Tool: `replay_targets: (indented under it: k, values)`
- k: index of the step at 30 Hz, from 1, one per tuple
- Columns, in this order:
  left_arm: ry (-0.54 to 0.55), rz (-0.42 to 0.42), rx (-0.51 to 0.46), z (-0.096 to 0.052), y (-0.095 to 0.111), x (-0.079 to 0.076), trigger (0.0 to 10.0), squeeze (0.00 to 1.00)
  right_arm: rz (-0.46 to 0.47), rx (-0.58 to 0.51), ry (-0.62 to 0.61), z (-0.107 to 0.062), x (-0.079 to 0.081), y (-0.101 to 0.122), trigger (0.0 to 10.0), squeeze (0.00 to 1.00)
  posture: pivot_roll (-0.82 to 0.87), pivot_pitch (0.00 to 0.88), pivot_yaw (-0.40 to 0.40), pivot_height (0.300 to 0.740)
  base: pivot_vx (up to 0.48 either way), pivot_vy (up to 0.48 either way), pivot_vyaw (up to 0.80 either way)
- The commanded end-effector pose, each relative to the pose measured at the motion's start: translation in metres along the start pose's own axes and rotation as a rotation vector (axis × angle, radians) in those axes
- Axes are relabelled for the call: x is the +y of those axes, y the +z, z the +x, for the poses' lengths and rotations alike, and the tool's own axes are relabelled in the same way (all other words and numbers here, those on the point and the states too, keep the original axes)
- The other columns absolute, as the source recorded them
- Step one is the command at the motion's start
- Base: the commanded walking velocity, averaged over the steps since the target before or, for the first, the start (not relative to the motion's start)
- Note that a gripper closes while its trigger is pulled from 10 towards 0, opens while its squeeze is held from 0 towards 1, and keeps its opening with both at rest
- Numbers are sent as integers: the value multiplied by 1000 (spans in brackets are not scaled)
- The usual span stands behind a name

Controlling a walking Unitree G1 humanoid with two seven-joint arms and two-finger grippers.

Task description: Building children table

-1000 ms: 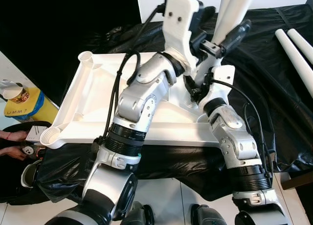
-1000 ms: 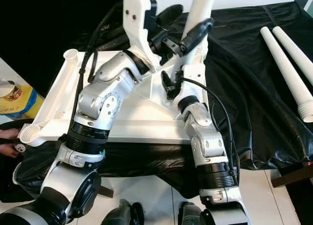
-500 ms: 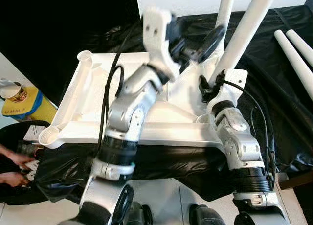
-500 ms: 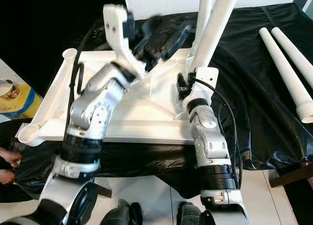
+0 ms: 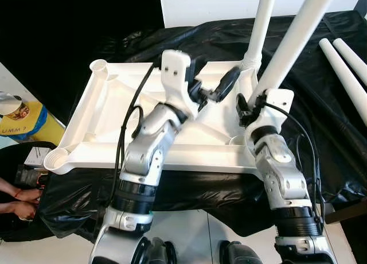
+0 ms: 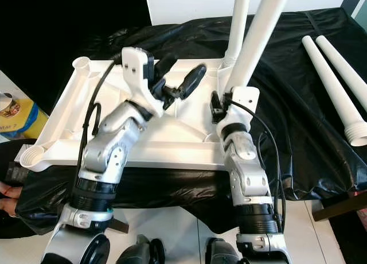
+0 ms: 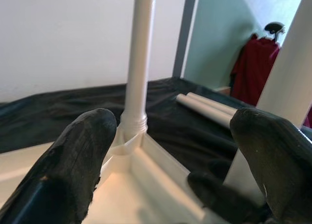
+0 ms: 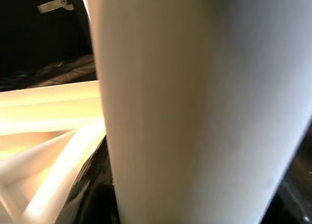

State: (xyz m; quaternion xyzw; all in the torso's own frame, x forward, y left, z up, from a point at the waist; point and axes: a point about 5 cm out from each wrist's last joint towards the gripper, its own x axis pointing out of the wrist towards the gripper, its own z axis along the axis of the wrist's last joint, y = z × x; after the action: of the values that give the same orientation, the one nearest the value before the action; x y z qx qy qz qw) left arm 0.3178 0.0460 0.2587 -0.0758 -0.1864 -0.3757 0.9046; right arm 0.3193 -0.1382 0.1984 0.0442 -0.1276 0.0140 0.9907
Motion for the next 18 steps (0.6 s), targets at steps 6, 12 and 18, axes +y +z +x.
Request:
replay_targets:
  k: [6, 12, 18]
  values:
    - [223, 21, 44, -16, -19, 15, 10000, 0, -23, -26, 8, -9, -1, -3, 10000, 0, -110, 134, 45, 740, 0, 0, 0]
    - [209, 30, 82, -29, -30, 14, 10000, 0, -47, -39, -8, -13, -3, -4, 10000, 0, -109, 136, 43, 740, 0, 0, 0]
    - [128, 55, 130, -45, -40, 7, 10000, 0, -53, -54, -6, -21, -4, -3, 10000, 0, -109, 139, 30, 740, 0, 0, 0]
